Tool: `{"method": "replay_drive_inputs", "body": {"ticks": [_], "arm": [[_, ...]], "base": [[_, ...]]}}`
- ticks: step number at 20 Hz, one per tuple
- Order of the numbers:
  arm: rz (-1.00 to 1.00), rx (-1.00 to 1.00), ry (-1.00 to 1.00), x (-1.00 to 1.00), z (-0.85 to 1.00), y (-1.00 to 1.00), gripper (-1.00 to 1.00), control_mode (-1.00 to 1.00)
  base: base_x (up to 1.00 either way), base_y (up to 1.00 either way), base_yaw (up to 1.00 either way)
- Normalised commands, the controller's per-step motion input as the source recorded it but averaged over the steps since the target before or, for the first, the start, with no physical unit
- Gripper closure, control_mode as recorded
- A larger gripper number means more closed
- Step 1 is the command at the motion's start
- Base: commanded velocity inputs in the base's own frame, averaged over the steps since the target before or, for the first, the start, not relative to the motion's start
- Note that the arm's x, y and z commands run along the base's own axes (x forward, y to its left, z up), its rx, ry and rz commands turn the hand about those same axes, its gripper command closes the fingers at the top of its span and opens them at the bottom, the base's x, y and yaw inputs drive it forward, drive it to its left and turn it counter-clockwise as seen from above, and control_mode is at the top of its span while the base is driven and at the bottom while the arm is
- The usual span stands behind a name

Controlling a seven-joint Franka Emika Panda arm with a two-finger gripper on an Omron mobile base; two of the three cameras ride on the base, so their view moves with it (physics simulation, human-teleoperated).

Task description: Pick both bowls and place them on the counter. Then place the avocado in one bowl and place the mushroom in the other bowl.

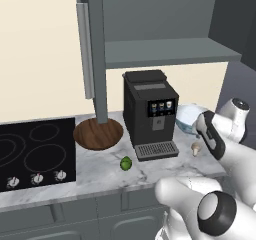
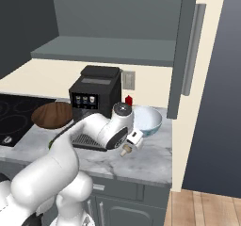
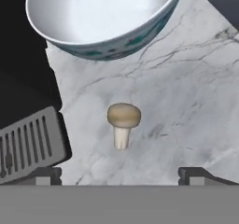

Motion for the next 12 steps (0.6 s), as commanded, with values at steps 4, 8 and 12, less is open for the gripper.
{"method": "replay_drive_inputs", "body": {"ticks": [4, 8, 12], "arm": [[0.18, -0.09, 0.00, 0.18, -0.33, 0.04, -1.00, -1.00], [0.20, -0.09, 0.01, 0.31, -0.33, -0.01, -1.00, -1.00], [0.18, -0.09, 0.07, 0.31, -0.35, -0.01, -1.00, -1.00]], "base": [[0.00, 0.00, 0.00], [0.00, 0.00, 0.00], [0.00, 0.00, 0.00]]}}
